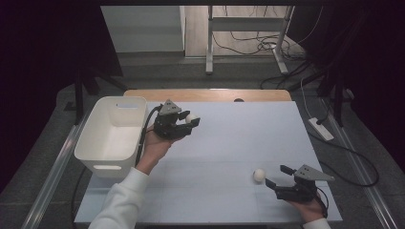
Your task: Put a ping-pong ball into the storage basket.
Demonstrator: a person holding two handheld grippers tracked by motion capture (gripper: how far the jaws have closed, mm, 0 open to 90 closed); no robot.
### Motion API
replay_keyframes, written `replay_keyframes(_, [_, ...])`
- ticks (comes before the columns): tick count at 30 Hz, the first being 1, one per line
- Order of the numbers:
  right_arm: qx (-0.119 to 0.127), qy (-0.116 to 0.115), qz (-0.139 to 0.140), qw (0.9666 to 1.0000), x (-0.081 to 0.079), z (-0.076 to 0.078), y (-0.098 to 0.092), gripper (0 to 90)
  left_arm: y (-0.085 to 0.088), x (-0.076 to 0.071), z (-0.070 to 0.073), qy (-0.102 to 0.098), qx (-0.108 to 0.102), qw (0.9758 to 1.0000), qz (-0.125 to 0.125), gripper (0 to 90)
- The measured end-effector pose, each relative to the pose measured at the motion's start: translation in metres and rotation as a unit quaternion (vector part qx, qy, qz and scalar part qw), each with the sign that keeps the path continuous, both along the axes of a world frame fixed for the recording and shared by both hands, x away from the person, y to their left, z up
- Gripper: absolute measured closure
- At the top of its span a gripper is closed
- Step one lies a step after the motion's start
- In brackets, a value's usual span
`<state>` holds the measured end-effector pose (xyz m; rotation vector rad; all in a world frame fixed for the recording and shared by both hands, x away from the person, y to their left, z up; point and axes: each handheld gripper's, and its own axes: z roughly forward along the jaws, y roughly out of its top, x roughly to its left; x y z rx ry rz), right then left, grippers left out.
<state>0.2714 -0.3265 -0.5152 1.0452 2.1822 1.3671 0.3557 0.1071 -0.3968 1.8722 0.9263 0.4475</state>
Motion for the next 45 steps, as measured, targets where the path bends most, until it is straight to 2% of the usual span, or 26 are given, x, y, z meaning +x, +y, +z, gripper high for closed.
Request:
replay_keyframes(34, [-0.002,-0.001,0.000,1.0000,0.000,0.000,0.000,15.3,0.015,-0.007,0.026,-0.037,-0.014,0.9991,0.018,50.7])
replay_keyframes(45, [-0.002,-0.001,-0.001,1.0000,0.000,0.000,0.000,15.3,0.021,-0.008,0.030,-0.041,-0.020,0.9986,0.028,50.7])
